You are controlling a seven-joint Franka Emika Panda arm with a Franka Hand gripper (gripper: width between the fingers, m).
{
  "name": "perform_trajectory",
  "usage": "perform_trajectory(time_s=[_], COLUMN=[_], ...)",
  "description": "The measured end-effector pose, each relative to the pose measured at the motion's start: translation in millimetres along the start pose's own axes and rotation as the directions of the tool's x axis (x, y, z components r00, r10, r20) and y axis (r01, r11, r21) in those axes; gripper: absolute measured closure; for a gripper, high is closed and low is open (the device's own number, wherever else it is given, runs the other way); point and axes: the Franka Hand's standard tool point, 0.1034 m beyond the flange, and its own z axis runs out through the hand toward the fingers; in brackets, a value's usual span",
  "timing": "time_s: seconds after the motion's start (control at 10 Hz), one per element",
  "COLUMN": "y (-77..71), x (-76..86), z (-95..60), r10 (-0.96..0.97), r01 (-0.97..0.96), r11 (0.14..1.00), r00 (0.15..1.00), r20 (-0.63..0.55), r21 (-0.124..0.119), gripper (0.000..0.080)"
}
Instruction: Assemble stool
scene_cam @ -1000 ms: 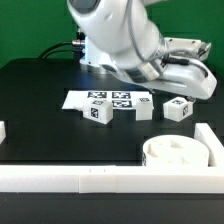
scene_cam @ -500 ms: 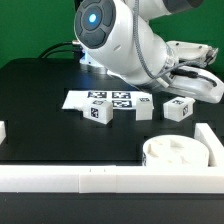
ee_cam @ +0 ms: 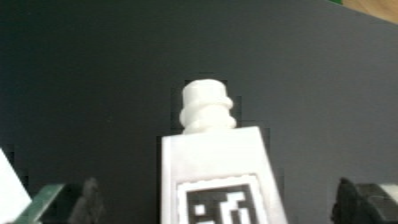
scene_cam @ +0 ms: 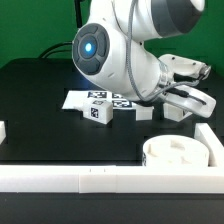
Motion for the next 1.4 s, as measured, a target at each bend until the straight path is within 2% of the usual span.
perform_trajectory(time_s=[0.2, 0.3, 0.4, 0.5, 0.6, 0.7, 0.8, 0.9, 1.0, 1.1, 1.2, 1.4], y=[0.1, 0.2, 0.3, 0.3, 0.3, 0.0, -3.8, -8.8, -12.2, -14.6, -19.5, -23.9], x=[3.5, 3.7, 3.7, 3.7, 3.7, 3.5, -1.4, -9.3, -18.1, -29.5, -36.3, -32.9], z=[9.0, 8.8, 8.8, 8.8, 8.8, 8.2, -0.4, -18.0, -41.2, -63.6, -73.6, -70.5], r10=[0.009, 0.008, 0.007, 0.007, 0.007, 0.006, -0.012, -0.046, -0.084, -0.153, -0.161, -0.163], r01=[-0.009, -0.008, -0.007, -0.007, -0.007, -0.006, 0.012, 0.046, 0.086, 0.153, 0.162, 0.174], r11=[1.000, 1.000, 1.000, 1.000, 1.000, 1.000, 1.000, 0.999, 0.996, 0.988, 0.987, 0.985], r00=[1.000, 1.000, 1.000, 1.000, 1.000, 1.000, 1.000, 0.998, 0.991, 0.975, 0.959, 0.917], r20=[0.009, 0.008, 0.008, 0.008, 0.008, 0.007, -0.011, -0.044, -0.104, -0.160, -0.232, -0.363], r21=[-0.002, -0.003, -0.004, -0.004, -0.004, -0.003, -0.003, 0.010, 0.012, -0.012, -0.012, 0.000], gripper=[0.0151, 0.0151, 0.0250, 0.0250, 0.0435, 0.0469, 0.0469, 0.0469, 0.0469, 0.0469, 0.0469, 0.0468])
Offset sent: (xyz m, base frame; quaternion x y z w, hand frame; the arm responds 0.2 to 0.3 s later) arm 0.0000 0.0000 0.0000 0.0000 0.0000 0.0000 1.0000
